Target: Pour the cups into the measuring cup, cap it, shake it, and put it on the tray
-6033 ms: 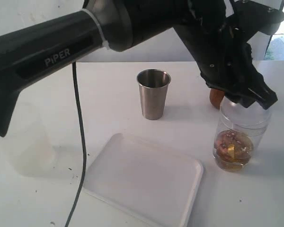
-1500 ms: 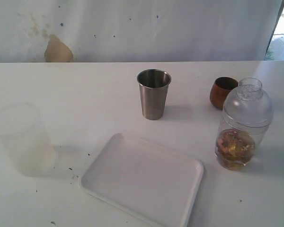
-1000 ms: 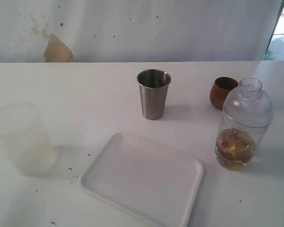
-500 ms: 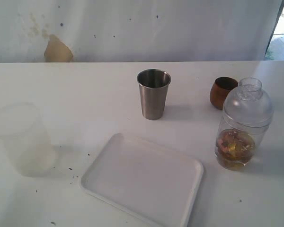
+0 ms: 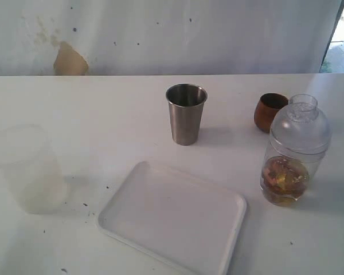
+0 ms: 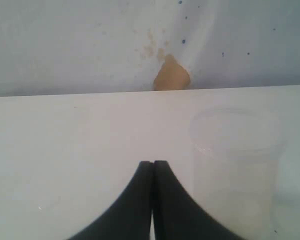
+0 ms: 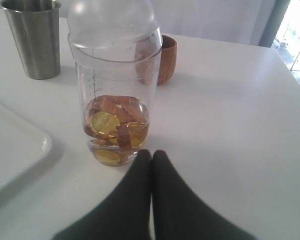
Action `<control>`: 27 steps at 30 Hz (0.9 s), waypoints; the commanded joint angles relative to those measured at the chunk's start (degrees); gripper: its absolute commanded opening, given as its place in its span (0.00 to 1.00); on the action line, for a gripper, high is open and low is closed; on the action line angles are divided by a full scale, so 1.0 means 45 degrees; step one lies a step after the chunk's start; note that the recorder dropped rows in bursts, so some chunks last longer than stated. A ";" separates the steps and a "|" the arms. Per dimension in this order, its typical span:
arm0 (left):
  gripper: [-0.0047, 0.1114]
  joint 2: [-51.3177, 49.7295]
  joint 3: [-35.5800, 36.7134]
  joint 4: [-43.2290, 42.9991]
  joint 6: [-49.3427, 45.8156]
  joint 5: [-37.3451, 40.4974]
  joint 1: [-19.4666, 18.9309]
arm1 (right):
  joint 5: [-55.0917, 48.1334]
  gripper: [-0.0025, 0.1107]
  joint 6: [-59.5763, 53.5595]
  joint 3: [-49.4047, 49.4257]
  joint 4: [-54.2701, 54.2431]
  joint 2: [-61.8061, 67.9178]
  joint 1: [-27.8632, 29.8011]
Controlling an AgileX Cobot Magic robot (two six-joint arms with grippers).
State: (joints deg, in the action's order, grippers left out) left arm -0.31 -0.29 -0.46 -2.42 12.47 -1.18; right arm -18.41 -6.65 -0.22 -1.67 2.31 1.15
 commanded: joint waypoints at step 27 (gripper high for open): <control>0.04 0.0070 0.0065 -0.0004 0.0094 -0.0177 -0.0036 | -0.2388 0.55 0.2179 -0.8981 -0.0709 0.6047 -0.0020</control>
State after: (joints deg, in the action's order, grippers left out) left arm -0.31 -0.29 -0.46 -2.42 12.47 -1.18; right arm -19.54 7.76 -34.43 -5.01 22.72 1.15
